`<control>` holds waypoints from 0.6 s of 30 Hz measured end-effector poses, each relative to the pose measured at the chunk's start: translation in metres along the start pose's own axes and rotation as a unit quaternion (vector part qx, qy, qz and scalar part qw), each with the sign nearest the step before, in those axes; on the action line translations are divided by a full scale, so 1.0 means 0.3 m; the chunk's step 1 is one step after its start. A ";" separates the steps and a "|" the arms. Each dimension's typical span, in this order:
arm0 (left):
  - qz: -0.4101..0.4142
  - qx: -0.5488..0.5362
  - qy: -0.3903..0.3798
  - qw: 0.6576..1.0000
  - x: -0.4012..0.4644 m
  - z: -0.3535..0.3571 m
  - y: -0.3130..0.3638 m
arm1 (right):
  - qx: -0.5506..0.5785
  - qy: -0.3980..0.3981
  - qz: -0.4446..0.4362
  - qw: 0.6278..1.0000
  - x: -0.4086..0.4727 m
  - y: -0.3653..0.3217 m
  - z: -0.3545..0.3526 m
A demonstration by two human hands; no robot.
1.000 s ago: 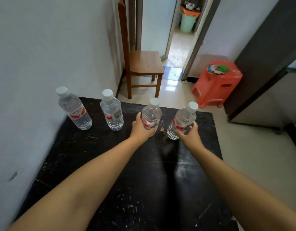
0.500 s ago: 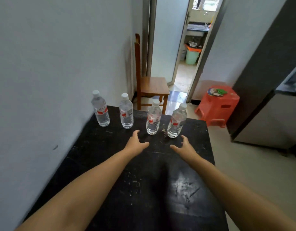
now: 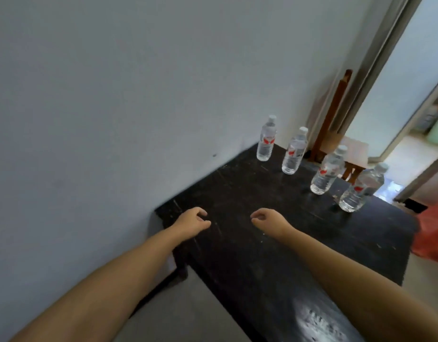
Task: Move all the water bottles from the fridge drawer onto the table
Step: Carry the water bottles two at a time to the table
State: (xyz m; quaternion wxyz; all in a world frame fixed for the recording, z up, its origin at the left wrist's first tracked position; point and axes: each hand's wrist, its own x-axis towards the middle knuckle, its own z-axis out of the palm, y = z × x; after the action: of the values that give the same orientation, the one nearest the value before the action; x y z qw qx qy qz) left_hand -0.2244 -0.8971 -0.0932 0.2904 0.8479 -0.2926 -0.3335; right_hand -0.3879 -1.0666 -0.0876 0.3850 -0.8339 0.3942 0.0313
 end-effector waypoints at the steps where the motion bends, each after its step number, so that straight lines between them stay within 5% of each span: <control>1: -0.009 0.003 0.009 1.000 -0.043 -0.040 -0.056 | -0.008 -0.011 -0.013 1.000 -0.005 -0.057 0.036; 11: -0.118 -0.038 0.123 0.985 -0.564 -0.435 -0.581 | -0.059 -0.109 -0.146 0.982 -0.152 -0.628 0.551; 18: -0.214 -0.088 0.232 0.945 -0.941 -0.604 -0.977 | -0.108 -0.214 -0.280 0.930 -0.401 -0.986 1.040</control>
State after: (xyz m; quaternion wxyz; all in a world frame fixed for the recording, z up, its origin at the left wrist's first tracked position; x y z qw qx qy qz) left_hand -0.1739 -0.4550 -0.0726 0.3454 0.9155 0.0020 -0.2062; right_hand -0.1908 -0.6663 -0.0810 0.3607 -0.9206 0.0469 0.1420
